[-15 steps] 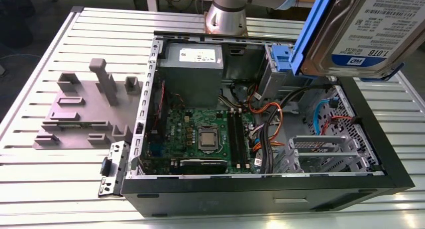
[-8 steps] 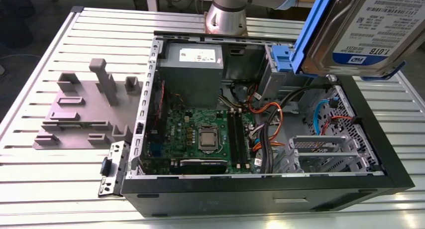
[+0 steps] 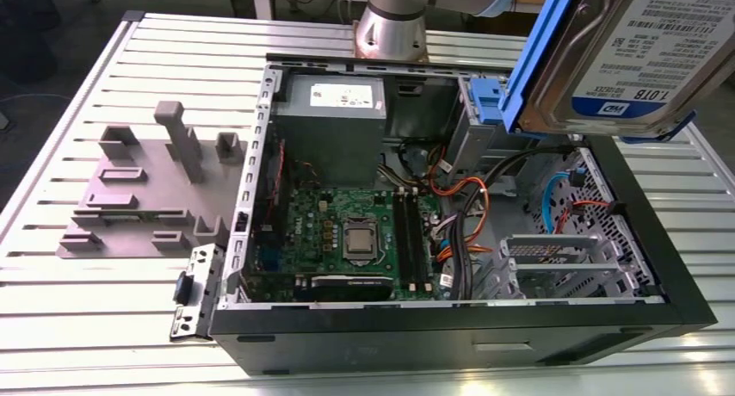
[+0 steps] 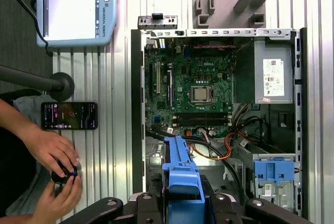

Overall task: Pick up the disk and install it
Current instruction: 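Pick up the disk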

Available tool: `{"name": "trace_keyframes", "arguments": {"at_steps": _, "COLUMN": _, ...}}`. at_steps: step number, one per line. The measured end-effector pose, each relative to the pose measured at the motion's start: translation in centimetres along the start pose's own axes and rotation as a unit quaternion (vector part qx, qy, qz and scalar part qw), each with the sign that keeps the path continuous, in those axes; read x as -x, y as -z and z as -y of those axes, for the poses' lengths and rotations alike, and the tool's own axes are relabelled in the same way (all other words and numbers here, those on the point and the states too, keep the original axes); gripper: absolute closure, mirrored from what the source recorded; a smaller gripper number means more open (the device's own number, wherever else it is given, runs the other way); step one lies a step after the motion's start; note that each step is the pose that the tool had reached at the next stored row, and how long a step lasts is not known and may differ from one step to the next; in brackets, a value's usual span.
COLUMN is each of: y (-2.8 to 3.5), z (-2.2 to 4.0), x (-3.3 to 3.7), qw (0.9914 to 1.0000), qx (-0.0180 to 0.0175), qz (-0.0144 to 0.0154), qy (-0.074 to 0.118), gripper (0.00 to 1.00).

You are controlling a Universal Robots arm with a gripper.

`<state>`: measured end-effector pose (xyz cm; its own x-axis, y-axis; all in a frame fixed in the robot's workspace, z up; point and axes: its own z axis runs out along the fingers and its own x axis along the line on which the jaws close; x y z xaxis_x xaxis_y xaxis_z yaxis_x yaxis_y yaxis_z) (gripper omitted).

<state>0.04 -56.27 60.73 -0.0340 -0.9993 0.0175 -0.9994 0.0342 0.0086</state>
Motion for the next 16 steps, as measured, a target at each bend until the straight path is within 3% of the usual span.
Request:
{"name": "trace_keyframes", "arguments": {"at_steps": 10, "y": -0.08, "z": 0.00, "x": 0.01, "qw": 1.00000, "qx": 0.0000, "qz": 0.0000, "qy": 0.000, "gripper": 0.64}}
{"name": "trace_keyframes", "arguments": {"at_steps": 16, "y": -0.82, "z": 0.01, "x": 0.02, "qw": 1.00000, "qx": 0.0000, "qz": 0.0000, "qy": 0.000, "gripper": 0.64}}
